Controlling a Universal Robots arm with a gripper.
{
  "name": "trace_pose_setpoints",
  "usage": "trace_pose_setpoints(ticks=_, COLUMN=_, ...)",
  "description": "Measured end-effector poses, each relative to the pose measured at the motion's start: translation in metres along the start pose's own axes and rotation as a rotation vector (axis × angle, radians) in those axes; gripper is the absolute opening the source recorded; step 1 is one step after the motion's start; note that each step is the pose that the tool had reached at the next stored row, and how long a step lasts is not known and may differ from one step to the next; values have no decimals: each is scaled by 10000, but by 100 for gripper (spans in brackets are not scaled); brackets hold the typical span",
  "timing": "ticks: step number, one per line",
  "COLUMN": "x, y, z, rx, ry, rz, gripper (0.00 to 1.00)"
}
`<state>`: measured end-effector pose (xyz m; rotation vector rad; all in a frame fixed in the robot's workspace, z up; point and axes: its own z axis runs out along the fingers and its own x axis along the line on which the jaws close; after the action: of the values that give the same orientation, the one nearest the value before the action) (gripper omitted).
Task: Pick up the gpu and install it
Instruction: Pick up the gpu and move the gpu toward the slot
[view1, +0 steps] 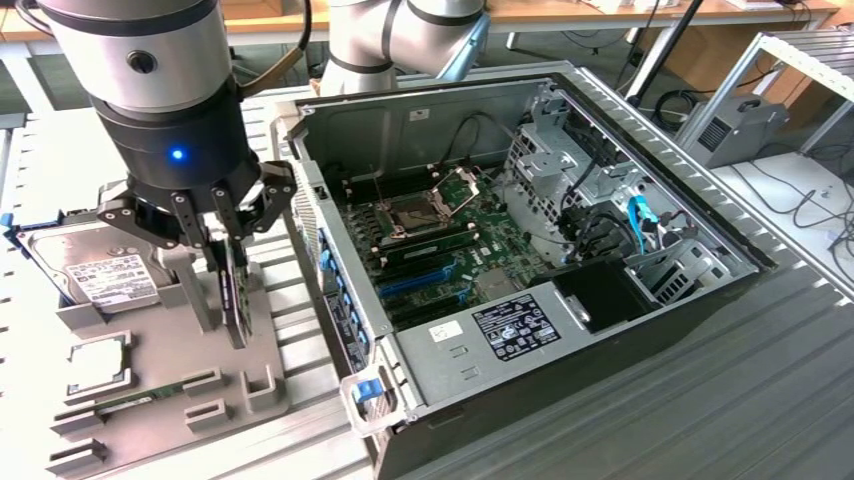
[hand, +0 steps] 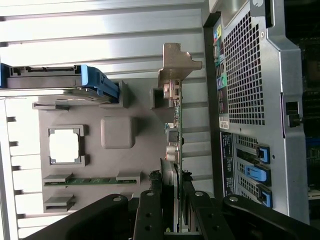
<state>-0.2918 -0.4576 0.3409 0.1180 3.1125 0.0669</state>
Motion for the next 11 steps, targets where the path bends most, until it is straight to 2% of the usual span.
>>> trace_pose_setpoints(ticks=11, x=-1, y=1, z=-33, rx=0, ry=0, rz=0, gripper=26)
